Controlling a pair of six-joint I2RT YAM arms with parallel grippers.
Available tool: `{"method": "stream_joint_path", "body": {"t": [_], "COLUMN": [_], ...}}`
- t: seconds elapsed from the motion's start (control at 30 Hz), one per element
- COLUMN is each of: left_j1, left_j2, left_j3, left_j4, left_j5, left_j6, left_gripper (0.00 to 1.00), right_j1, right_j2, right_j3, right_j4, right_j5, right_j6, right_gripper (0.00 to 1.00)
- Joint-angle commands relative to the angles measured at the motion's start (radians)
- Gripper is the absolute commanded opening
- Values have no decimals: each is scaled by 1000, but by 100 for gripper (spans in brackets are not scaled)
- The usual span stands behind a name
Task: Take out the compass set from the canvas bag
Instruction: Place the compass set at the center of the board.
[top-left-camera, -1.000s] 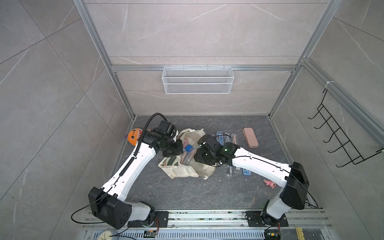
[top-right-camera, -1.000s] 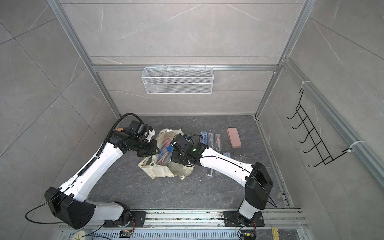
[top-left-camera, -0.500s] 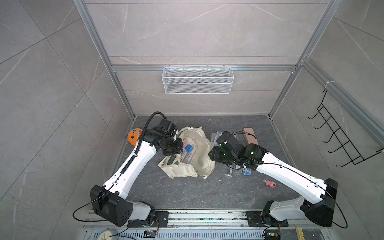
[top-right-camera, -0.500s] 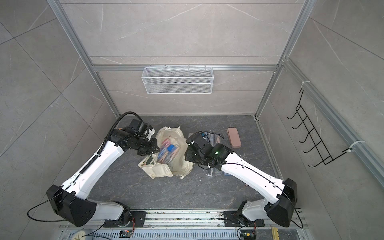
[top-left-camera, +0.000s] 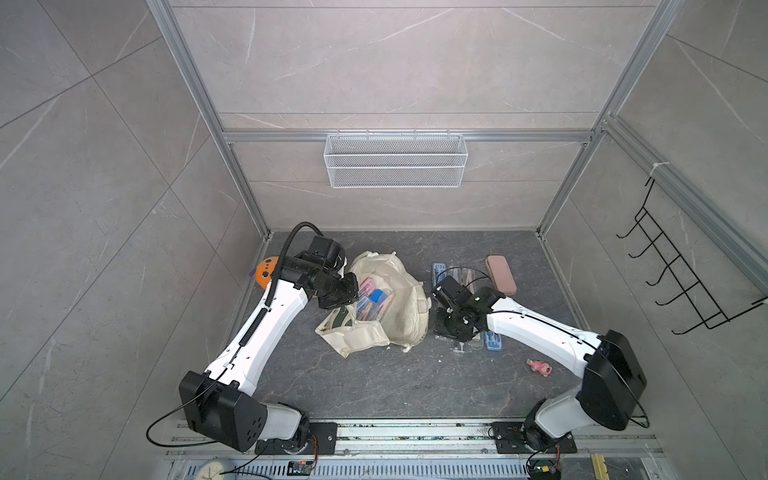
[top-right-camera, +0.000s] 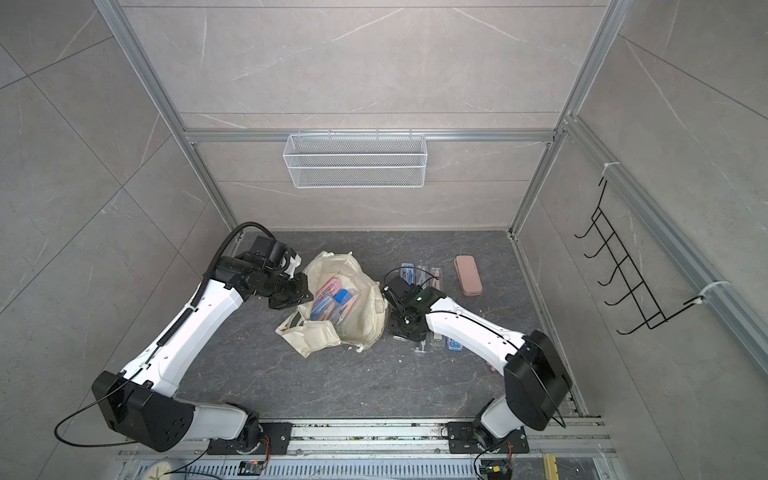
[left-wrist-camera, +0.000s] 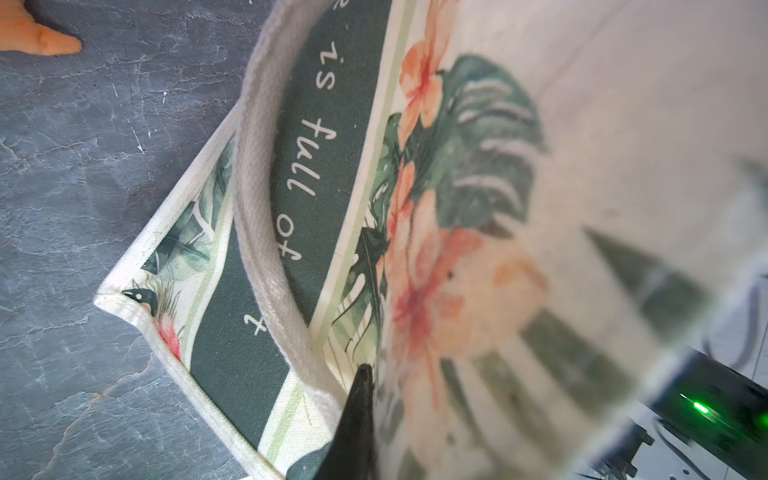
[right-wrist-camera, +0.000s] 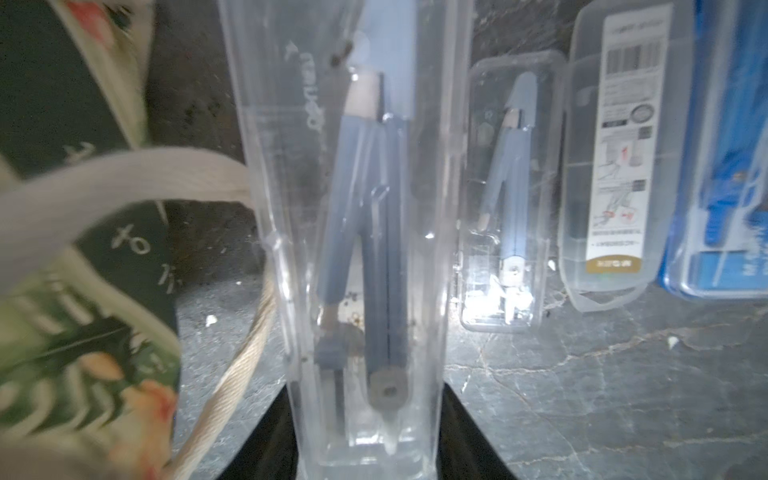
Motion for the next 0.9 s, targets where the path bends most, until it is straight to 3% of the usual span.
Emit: {"method": "stream_joint_path", "body": {"t": [0.0, 0.53, 0.7, 0.87], "left_j1": [9, 11, 11, 10], "left_j2": [-35, -73, -73, -71], "left_j3": [5, -28, -28, -28], "left_j4": [3, 18, 19, 25], "left_j5": [-4, 24, 30, 48], "left_j6": [2, 3, 6, 8], "left_gripper": [0, 0, 0, 0], "right_j1": [-9, -25, -27, -26], "right_j2": [66, 145, 127, 50], "right_j3": [-2, -65, -52, -24], "right_j4": [20, 40, 33, -15], "right_j5": [-12, -5, -9, 4], "right_j6": [33, 55, 38, 32], "right_gripper": [36, 41, 56, 62]}}
